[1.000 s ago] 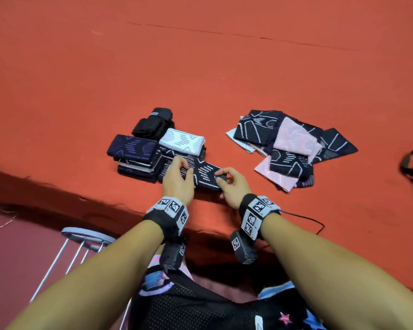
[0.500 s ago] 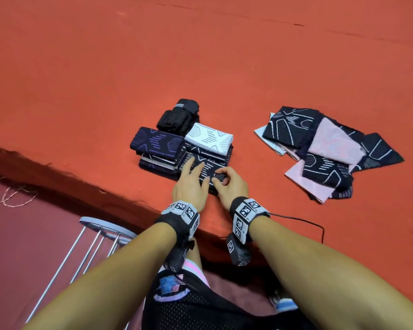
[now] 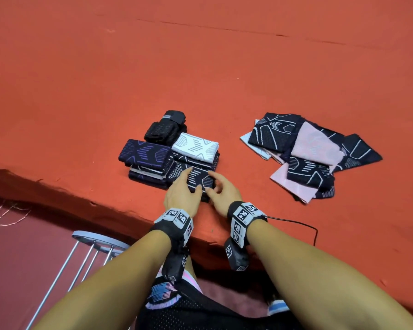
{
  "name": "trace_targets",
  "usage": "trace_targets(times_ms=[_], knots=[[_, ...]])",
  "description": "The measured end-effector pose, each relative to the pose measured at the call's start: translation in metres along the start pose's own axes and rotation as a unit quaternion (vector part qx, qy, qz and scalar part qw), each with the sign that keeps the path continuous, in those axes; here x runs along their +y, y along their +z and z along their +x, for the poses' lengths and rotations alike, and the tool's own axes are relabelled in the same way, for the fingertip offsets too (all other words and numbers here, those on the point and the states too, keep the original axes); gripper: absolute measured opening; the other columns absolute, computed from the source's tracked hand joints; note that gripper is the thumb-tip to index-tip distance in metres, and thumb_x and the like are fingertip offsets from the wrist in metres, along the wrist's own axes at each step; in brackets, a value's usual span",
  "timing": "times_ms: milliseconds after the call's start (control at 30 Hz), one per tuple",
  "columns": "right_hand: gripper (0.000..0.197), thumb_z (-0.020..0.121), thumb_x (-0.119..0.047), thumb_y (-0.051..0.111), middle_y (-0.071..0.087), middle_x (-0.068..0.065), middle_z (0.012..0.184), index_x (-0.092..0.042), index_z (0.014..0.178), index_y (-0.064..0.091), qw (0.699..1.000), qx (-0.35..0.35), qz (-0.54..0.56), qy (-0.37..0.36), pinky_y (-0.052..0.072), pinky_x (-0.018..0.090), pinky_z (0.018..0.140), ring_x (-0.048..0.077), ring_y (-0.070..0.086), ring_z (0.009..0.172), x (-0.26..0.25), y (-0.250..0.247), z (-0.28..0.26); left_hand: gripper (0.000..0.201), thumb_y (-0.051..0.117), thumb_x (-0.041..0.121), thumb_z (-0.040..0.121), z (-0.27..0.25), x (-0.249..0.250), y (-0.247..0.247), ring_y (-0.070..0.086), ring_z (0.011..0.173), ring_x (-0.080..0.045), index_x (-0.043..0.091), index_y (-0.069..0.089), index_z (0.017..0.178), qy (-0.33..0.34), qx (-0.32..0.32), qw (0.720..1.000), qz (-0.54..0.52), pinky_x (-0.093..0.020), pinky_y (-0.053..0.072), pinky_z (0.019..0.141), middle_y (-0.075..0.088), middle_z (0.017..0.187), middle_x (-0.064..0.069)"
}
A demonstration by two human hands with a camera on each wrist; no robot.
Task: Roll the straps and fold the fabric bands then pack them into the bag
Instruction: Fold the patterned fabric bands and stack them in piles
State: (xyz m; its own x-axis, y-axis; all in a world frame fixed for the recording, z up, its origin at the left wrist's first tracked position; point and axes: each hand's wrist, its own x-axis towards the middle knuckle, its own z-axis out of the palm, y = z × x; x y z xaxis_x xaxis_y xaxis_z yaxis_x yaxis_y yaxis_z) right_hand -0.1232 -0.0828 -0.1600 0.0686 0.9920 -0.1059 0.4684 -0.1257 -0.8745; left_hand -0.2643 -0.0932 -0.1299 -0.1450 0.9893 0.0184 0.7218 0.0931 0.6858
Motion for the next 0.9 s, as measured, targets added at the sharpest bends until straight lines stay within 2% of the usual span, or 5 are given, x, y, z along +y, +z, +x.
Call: trace_targets(times_ms=[133,367,600,767,900], knots=[[0.045,0.09,-0.031,0.061,0.062,-0.003,0.072,-0.049,0.13,0.053,0.996,0.077,0.046,0.025,0.058,0.043,0.079,0.021,0.067,0.072,0.017,-0.034,-0.009,0.038,0.064,0.033,0.09,-0.017,0.028,0.011,0.064,0.111,-0.016,0.033,0.056,0.127,0.096,0.005,0.994,-0.045,-0.037,0.051,0.095,0.067,0.122,0.011],[0.031,0.093,-0.029,0.061,0.063,-0.007,0.083,-0.032,0.124,0.059,0.976,0.2,0.057,0.065,0.055,0.042,0.085,0.021,0.066,0.082,0.037,-0.125,-0.013,0.012,0.064,0.017,0.093,-0.012,0.11,0.072,0.065,0.093,-0.007,0.023,0.07,0.1,0.119,-0.084,0.978,-0.15,-0.017,0.044,0.084,0.071,0.095,0.012],[0.037,0.092,-0.02,0.062,0.058,0.012,0.118,-0.02,0.129,0.063,0.947,0.306,0.016,0.099,0.042,0.026,0.098,0.025,0.059,0.107,0.073,-0.208,-0.016,0.02,0.059,0.02,0.097,-0.003,0.172,0.138,0.065,0.103,-0.015,0.021,0.07,0.115,0.106,-0.171,0.964,-0.171,-0.032,0.053,0.091,0.071,0.11,0.003],[0.041,0.095,-0.021,0.06,0.052,0.008,0.131,-0.022,0.137,0.058,0.947,0.3,0.019,0.11,0.038,0.025,0.101,0.021,0.054,0.118,0.088,-0.237,-0.011,0.033,0.054,0.023,0.101,0.022,0.212,0.163,0.066,0.056,-0.017,0.027,0.059,0.133,0.083,-0.187,0.964,-0.172,-0.019,0.05,0.05,0.063,0.119,0.008],[0.045,0.095,-0.02,0.057,0.059,0.008,0.133,-0.018,0.139,0.058,0.959,0.261,-0.025,0.107,0.042,0.029,0.106,0.024,0.059,0.118,0.089,-0.257,0.018,0.035,0.056,0.027,0.097,0.038,0.226,0.181,0.069,0.056,-0.018,0.033,0.059,0.131,0.083,-0.199,0.968,-0.125,-0.027,0.056,0.059,0.065,0.098,0.009]])
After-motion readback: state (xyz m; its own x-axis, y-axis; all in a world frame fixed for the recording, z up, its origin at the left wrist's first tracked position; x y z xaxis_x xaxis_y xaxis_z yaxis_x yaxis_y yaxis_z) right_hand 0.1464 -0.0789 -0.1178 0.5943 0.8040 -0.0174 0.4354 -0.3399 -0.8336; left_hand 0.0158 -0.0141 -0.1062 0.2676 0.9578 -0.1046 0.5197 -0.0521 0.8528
